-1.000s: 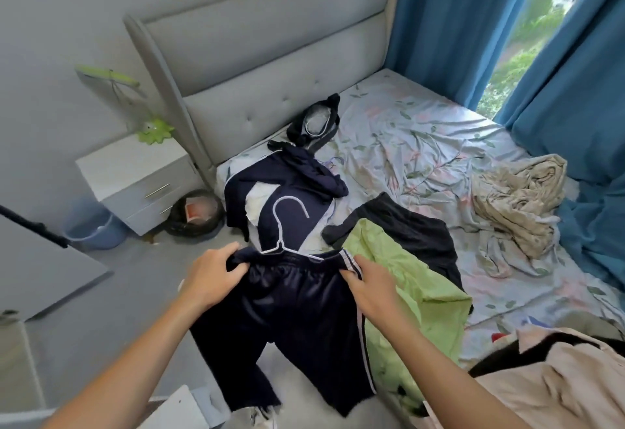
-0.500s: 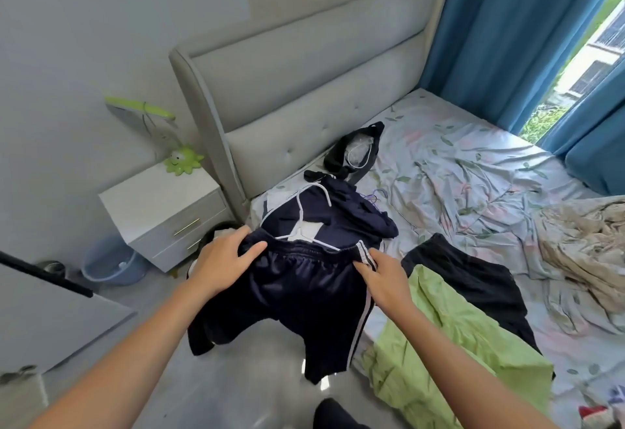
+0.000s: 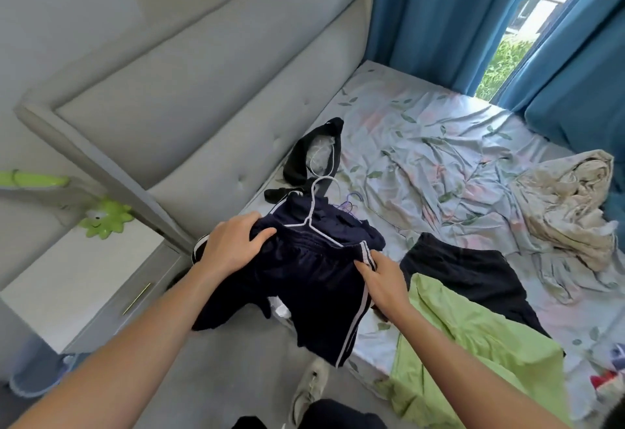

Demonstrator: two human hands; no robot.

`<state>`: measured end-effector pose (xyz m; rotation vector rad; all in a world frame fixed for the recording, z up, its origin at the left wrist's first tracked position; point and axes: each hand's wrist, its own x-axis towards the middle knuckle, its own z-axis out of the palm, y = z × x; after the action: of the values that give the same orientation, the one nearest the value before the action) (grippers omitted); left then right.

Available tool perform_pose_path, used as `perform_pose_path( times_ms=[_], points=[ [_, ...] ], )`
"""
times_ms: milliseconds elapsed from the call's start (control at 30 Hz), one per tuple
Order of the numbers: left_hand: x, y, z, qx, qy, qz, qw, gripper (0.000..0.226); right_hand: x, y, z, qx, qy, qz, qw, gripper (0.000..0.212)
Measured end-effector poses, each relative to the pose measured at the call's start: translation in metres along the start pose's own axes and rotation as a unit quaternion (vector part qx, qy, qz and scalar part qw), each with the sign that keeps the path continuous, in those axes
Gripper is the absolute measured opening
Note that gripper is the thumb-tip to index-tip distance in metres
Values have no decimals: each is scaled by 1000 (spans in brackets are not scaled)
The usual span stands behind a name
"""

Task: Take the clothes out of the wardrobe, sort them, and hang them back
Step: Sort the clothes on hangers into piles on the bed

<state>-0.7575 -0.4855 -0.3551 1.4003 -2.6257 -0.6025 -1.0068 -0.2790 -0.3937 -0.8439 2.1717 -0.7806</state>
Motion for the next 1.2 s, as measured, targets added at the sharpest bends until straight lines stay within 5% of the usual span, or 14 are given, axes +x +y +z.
perform_pose_path(
  times_ms=[300,633,800,1200],
  points=[
    [153,-21,60,7,-60,61,996,39,111,-5,18,-62,21,50,997,25],
    [327,-80,271,80,-36,162,983,33,289,117,107,-212,75,72,972,22],
    [315,-103,343,93,-101,199,970,58,309,180,143,-280,39,95,954,70],
    [246,19,399,45,-168,338,925,56,208,278,90,-253,78,123,956,67]
  ],
)
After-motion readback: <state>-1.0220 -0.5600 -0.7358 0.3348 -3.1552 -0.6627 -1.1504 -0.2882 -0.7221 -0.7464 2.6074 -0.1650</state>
